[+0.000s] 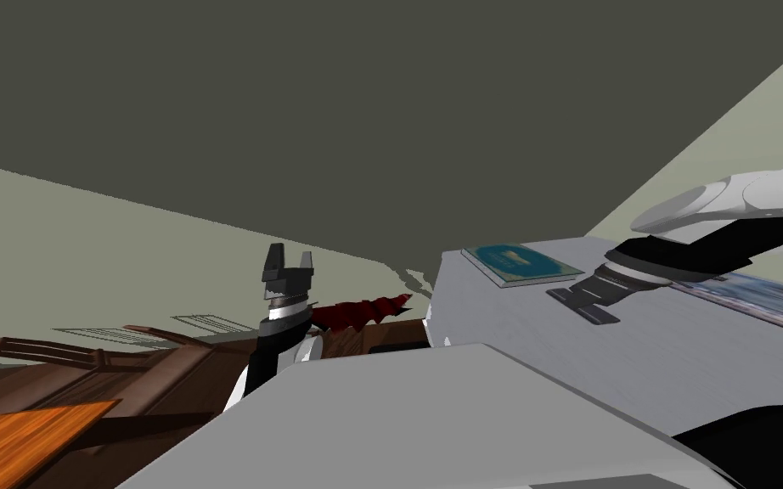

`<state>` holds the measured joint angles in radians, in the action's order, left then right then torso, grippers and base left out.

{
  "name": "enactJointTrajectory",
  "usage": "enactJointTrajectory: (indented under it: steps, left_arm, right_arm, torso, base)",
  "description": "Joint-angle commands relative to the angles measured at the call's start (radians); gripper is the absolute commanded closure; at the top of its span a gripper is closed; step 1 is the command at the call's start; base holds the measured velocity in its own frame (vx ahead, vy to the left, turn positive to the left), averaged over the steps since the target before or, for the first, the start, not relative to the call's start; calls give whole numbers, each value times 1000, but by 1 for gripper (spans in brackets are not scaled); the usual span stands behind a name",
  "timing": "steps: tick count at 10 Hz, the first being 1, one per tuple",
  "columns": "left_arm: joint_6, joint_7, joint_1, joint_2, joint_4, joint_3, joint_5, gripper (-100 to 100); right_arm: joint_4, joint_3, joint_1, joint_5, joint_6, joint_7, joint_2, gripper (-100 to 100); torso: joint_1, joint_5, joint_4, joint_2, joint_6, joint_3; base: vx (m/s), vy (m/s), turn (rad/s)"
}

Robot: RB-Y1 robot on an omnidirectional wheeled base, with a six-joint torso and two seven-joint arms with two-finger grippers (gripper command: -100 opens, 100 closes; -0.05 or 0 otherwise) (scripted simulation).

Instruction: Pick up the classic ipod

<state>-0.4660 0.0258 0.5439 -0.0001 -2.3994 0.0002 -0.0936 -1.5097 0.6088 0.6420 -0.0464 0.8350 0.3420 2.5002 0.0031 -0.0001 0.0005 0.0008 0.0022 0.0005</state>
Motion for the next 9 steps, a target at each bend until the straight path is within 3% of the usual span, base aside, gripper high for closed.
enactJointTrajectory:
  steps: [1,4,5,6,8,9]
  left_arm:
    - [0,0,0,0,0,0,0,0]
    - [0,0,0,0,0,0,0,0]
    - [0,0,0,0,0,0,0,0]
    - [0,0,0,0,0,0,0,0]
    - [0,0,0,0,0,0,0,0]
    - [0,0,0,0,0,0,0,0]
  right_arm:
    - [0,0,0,0,0,0,0,100]
    - [0,1,0,0,0,1,0,100]
    - [0,0,0,0,0,1,0,0]
    - [-13,5,-16,11,14,9,35,100]
    - [-13,2,-15,13,16,11,42,100]
    - [-13,1,-15,14,19,13,44,0]
  torso:
    - [0,0,0,0,0,0]
    - [-1,0,0,0,-1,0]
    - [-1,0,0,0,0,0]
    - [-1,0,0,0,0,0]
    - [-1,0,0,0,0,0]
    - [-1,0,0,0,0,0]
  base:
    - [0,0,0]
    - [0,0,0]
    - [0,0,0]
    - [-2,-21,-64]
    - [-5,-22,-27]
    - [0,0,0]
